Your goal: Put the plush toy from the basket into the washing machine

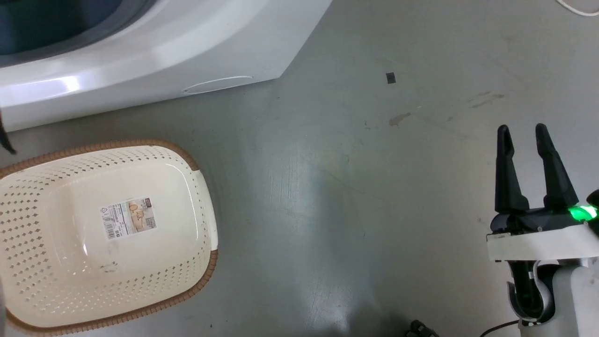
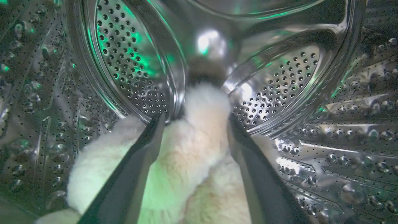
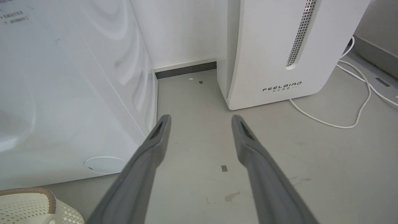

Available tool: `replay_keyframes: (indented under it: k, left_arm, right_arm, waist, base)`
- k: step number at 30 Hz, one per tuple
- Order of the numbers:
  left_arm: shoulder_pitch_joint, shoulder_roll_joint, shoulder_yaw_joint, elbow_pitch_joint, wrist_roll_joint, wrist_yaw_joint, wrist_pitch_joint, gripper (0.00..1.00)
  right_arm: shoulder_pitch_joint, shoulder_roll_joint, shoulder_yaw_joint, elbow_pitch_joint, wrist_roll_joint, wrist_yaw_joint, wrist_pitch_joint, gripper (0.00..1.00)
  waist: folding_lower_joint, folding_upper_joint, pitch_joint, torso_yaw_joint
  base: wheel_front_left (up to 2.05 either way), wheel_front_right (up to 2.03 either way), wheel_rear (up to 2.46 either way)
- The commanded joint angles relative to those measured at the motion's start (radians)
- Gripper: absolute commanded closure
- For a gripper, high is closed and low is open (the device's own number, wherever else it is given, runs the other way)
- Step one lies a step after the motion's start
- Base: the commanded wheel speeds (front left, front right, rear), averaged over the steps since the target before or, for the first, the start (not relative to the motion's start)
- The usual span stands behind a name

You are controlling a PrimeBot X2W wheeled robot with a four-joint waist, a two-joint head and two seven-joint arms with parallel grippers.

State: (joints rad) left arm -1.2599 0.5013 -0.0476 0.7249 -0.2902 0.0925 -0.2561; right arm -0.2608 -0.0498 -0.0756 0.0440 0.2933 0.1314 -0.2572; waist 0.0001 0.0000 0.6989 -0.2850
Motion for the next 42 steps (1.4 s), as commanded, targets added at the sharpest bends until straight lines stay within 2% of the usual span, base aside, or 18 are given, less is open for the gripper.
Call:
replay_keyframes:
  k: [1,7,14,23,35,42]
  left_arm:
    - [-0.014,-0.007,0.004,0.003,0.007,-0.003,-0.006,0.00]
    - [0.025,-0.025,0.023,0.019,0.024,-0.022,-0.006,0.00]
    - [0.123,-0.075,0.065,-0.014,0.033,-0.044,-0.006,0.00]
    - [0.305,-0.152,0.112,-0.108,0.087,-0.074,-0.006,0.00]
    - [0.561,-0.288,0.137,-0.259,0.180,-0.082,-0.006,0.00]
    - [0.700,-0.325,0.148,-0.324,0.224,-0.092,-0.006,0.00]
  right_arm:
    - [-0.016,0.000,0.005,-0.001,0.011,-0.001,-0.005,0.00]
    - [-0.016,0.000,0.009,0.002,0.005,-0.001,-0.005,0.00]
    - [-0.009,0.000,0.006,0.005,-0.005,-0.001,-0.005,0.00]
    - [0.019,0.000,0.010,0.008,-0.029,-0.001,-0.005,0.00]
    - [0.087,0.000,0.017,0.005,-0.084,-0.001,-0.005,0.00]
    - [0.126,0.000,0.020,-0.007,-0.104,-0.001,-0.005,0.00]
  waist:
    - [-0.0001,0.0000,-0.004,0.003]
    - [-0.0001,0.0000,-0.025,0.016]
    - [-0.0001,0.0000,-0.070,0.042]
    - [-0.0001,0.0000,-0.161,0.081]
    - [-0.0001,0.0000,-0.315,0.158]
    - [-0.0001,0.0000,-0.408,0.194]
  base:
    - [0.00,0.00,0.00]
    - [0.00,0.00,0.00]
    - [0.00,0.00,0.00]
    - [0.00,0.00,0.00]
    - [0.00,0.00,0.00]
    - [0.00,0.00,0.00]
